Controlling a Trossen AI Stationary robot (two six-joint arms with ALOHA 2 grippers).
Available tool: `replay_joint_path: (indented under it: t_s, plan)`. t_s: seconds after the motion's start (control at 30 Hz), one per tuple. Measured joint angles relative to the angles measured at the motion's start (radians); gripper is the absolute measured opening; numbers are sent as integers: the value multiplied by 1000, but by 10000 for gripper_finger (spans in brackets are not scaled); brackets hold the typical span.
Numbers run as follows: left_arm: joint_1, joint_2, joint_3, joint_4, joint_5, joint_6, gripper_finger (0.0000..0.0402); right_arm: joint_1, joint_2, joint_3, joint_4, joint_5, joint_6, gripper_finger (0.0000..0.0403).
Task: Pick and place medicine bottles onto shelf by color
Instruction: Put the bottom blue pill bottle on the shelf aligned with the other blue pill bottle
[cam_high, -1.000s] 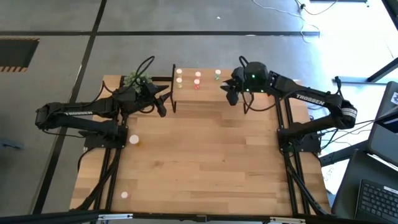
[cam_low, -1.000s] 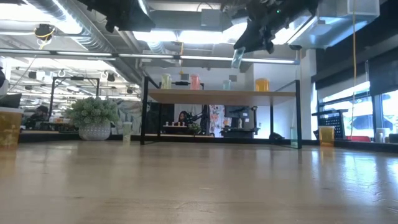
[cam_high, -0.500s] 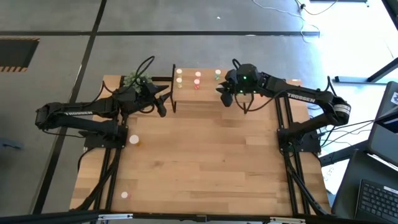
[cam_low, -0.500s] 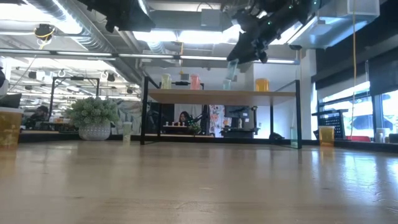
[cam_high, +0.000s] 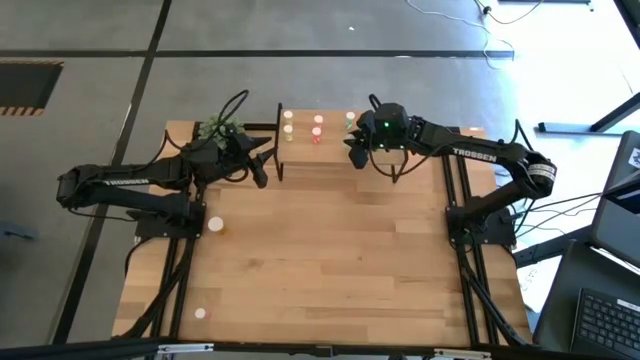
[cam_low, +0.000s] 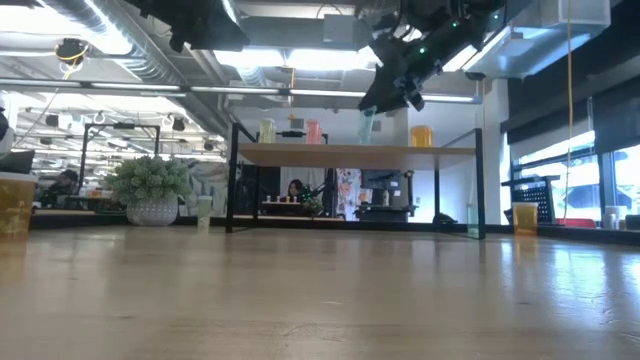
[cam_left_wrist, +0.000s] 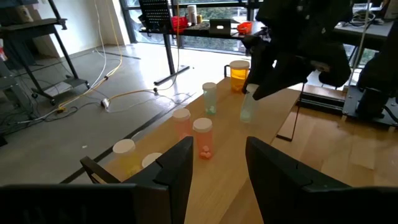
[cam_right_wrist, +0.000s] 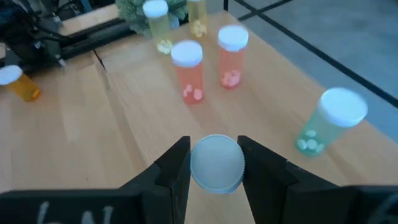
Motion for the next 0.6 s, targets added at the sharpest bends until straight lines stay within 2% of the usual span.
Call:
replay_joint_path:
  t_s: [0.3, 0.43, 0.6]
  plan:
    - [0, 0, 0, 0, 0, 0, 142, -1, 44, 0, -2, 3, 19, 126]
    - [0, 0, 0, 0, 0, 0, 142, -1, 44, 1, -6, 48, 19, 126]
    - [0, 0, 0, 0, 0, 0, 142, -3, 44, 1, -9, 51, 19, 126]
